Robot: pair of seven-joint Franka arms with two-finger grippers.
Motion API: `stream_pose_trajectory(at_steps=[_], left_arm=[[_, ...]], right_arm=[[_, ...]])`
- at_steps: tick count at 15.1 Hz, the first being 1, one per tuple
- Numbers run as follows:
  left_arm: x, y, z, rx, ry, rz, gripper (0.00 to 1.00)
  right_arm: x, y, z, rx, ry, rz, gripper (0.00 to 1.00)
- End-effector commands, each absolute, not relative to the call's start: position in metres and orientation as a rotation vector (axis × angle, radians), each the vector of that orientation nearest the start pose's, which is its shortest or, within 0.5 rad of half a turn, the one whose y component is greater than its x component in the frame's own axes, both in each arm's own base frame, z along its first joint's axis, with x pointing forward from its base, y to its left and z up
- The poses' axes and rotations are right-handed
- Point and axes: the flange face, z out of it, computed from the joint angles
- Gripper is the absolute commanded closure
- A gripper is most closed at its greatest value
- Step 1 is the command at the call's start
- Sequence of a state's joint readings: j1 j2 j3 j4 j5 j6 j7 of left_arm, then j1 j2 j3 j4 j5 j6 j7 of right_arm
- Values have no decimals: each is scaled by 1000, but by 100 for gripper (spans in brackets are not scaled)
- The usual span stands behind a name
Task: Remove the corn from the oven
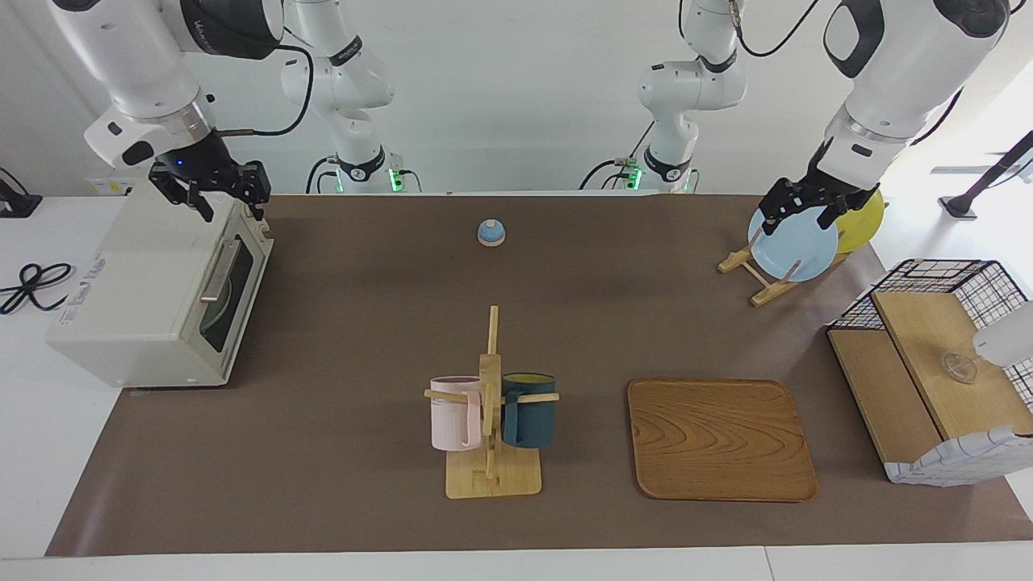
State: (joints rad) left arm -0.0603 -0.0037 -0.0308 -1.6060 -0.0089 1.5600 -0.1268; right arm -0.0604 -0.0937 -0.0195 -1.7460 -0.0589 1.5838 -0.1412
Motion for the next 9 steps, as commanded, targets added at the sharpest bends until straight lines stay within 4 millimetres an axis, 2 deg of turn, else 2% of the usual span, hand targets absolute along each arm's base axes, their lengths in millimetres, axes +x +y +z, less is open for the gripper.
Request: stream_pose_trajectory(at_steps=[1,3,5,7,9], left_arm=[[545,-49,613,-3158,-58,59,0],[545,-49,613,-3158,-58,59,0],[545,-49,613,-3158,-58,59,0],[545,-49,613,-3158,-58,59,0],[545,-49,613,-3158,-58,59,0]], right_arm=[[495,-78,560,-3155,-188,59,100],[496,-92,533,-3165,-144,2,100],[497,-93,526,-3169,-125,-12,100],[500,-95,519,-3171,-17,3,100],[506,-108,506,-3171,24,2,100]])
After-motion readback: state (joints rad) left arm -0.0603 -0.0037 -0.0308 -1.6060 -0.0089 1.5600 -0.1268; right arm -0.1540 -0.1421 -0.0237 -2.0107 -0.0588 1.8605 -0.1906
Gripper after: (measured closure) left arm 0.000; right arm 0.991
